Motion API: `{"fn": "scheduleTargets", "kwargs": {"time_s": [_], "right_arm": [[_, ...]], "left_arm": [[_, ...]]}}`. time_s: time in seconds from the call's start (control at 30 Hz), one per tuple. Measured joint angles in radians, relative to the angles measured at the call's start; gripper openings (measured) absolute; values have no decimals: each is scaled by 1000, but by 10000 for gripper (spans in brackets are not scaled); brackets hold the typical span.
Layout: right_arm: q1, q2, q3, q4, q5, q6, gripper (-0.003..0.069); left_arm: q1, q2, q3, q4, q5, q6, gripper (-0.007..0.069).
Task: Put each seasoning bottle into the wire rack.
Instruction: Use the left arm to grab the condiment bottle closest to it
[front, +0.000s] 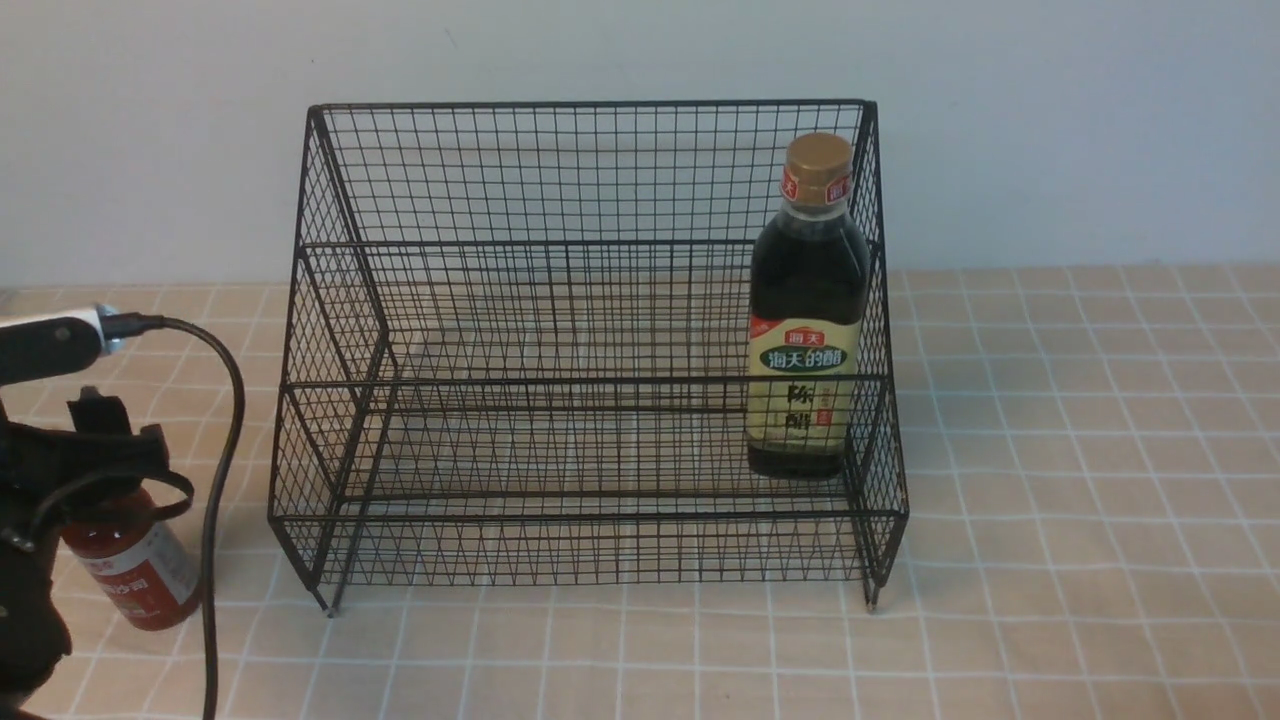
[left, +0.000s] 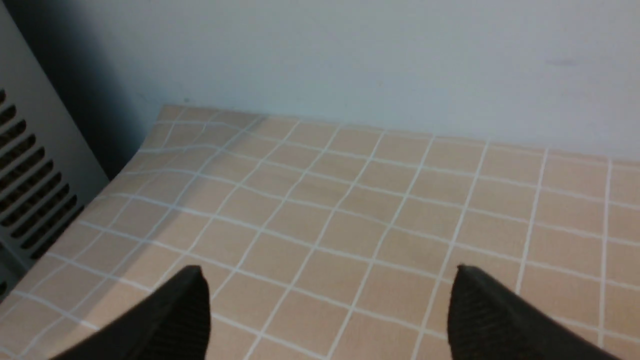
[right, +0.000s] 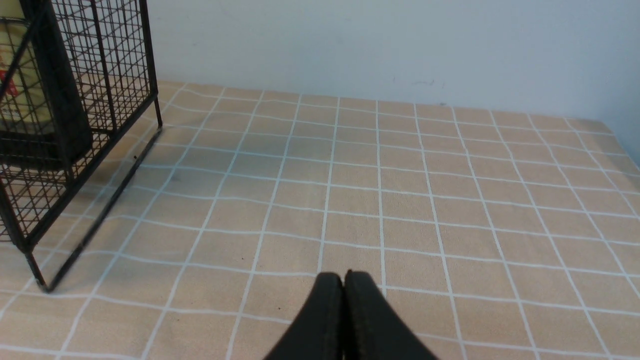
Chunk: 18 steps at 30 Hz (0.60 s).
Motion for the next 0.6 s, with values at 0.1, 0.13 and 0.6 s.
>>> {"fn": "scheduleTargets", "kwargs": {"time_s": [0.1,0.13,0.6], "right_arm": [[0,0,0,0,0,0,-9],[0,0,0,0,0,-2,-9],[0,0,0,0,0,-9,-9]], "left_arm": [[0,45,0,-1,0,-3,582],[0,56,0,-1,-1,-4,582],[0,79,-1,85,11,-5,280]]}}
